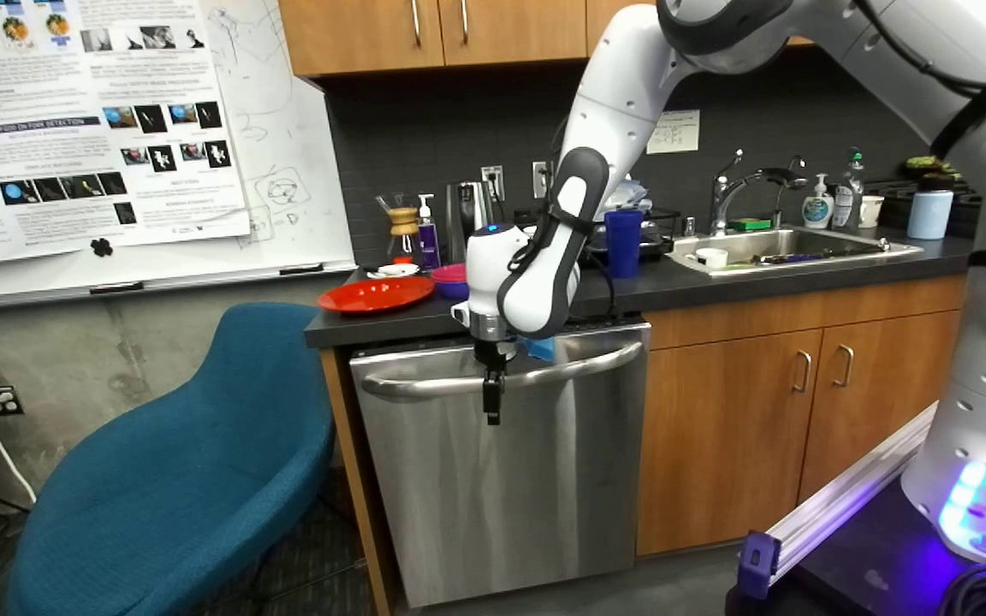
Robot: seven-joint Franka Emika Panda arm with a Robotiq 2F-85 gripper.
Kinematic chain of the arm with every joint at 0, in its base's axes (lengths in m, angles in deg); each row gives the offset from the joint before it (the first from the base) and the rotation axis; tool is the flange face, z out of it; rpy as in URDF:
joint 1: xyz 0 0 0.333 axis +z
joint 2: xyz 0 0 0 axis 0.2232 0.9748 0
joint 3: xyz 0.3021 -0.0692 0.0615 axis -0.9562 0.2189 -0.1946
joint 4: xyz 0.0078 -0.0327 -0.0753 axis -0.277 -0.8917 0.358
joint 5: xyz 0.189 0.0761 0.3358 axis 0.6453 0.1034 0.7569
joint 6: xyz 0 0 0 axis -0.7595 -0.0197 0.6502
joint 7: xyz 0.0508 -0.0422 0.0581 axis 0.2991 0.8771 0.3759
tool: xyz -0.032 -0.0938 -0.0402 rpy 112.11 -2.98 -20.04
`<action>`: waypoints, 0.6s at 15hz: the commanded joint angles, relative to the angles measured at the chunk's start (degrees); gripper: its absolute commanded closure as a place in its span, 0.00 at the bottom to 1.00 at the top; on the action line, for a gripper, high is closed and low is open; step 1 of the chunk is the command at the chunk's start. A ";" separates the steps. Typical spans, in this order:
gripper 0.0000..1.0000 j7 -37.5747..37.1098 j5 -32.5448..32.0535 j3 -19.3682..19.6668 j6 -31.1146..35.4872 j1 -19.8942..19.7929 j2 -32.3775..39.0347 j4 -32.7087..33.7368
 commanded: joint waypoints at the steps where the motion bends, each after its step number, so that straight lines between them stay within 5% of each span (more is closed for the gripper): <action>1: 0.00 -2.77 1.69 1.08 3.76 1.47 3.28 -3.10; 9: 0.00 -3.65 1.21 2.32 4.51 3.51 2.72 -4.41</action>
